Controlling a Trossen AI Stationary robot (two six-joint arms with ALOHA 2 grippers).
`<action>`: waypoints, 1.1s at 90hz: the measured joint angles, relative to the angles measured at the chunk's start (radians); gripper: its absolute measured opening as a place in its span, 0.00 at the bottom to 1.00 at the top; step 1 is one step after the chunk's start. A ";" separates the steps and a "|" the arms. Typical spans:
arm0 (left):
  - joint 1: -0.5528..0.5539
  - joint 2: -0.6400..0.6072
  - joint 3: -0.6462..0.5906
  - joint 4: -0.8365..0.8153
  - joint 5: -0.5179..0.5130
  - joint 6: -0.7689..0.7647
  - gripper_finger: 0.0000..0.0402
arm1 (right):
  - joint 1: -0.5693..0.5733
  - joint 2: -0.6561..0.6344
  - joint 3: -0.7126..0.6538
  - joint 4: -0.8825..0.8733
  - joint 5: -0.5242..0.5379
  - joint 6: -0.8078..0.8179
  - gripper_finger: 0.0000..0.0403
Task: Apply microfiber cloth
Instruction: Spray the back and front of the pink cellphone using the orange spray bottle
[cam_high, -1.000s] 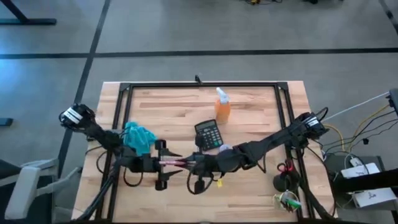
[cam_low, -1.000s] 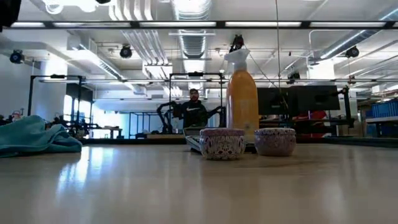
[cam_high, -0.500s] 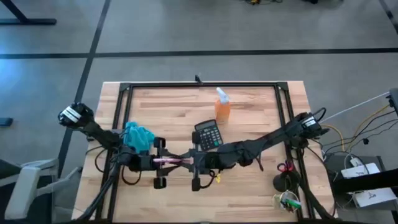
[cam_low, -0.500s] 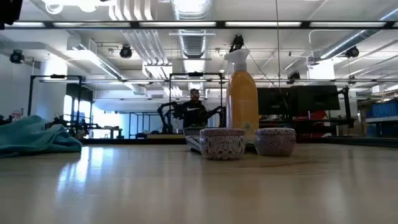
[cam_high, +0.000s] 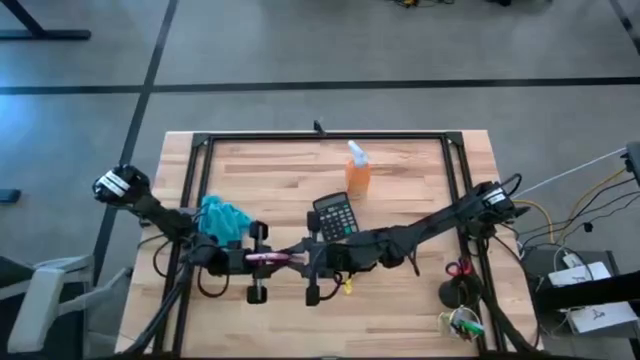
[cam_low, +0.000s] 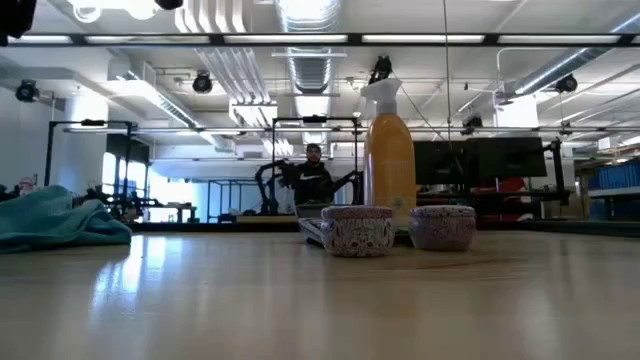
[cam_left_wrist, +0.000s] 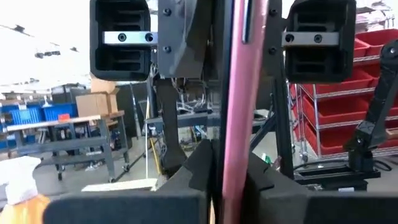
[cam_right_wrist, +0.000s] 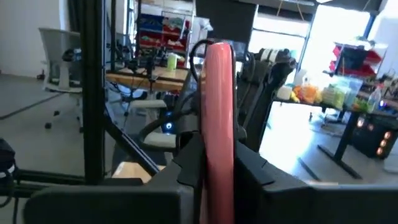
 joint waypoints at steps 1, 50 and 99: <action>0.000 0.001 0.000 -0.007 -0.004 -0.004 0.02 | 0.000 -0.002 0.006 -0.015 0.000 0.006 0.14; 0.011 0.002 0.079 -0.281 -0.058 -0.166 0.02 | -0.020 -0.013 0.238 -0.558 -0.090 0.193 0.25; -0.011 -0.012 0.097 -0.303 -0.045 -0.115 0.12 | -0.015 -0.015 0.237 -0.559 -0.091 0.128 0.04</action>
